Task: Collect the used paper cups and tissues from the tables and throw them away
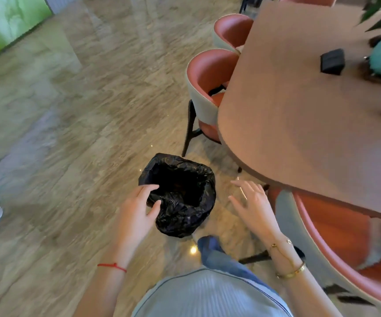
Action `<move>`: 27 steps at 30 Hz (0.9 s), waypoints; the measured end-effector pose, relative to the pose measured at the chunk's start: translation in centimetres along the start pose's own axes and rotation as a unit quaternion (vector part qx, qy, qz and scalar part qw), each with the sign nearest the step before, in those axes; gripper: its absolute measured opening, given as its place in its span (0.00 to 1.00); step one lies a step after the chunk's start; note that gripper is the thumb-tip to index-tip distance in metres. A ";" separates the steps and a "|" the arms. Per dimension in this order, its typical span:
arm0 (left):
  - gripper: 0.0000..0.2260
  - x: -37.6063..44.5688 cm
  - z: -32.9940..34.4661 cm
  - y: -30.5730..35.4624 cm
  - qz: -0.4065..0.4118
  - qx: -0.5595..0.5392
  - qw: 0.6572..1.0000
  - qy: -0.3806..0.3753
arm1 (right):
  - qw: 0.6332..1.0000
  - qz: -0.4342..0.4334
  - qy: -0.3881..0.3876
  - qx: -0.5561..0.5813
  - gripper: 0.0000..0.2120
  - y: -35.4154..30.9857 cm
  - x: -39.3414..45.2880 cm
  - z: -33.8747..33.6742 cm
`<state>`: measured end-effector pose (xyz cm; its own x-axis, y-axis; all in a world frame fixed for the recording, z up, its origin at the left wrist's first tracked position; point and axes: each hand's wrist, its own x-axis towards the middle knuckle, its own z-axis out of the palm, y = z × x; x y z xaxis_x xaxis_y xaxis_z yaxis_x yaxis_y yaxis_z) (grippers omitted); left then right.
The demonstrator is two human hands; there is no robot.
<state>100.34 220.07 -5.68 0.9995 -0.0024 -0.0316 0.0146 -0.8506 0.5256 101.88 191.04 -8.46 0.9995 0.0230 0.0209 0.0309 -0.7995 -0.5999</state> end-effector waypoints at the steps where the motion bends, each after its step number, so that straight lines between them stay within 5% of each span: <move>1: 0.16 -1.0 -0.1 0.4 0.015 -0.001 1.000 -0.009 | 1.000 0.018 0.009 0.003 0.17 0.1 -2.3 -0.2; 12: 0.16 -8.9 4.1 9.3 0.231 -0.031 0.962 -0.144 | 0.965 0.217 0.150 0.014 0.18 3.3 -24.9 -5.3; 27: 0.16 -24.2 21.2 38.4 0.503 -0.060 0.813 -0.287 | 0.839 0.430 0.333 -0.004 0.17 16.4 -52.8 -17.8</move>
<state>76.14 176.35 -2.79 0.3311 -0.9390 0.0928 -0.7646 -0.2094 0.6095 49.60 166.04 -5.18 0.4275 -0.9036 0.0275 -0.7044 -0.3520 -0.6164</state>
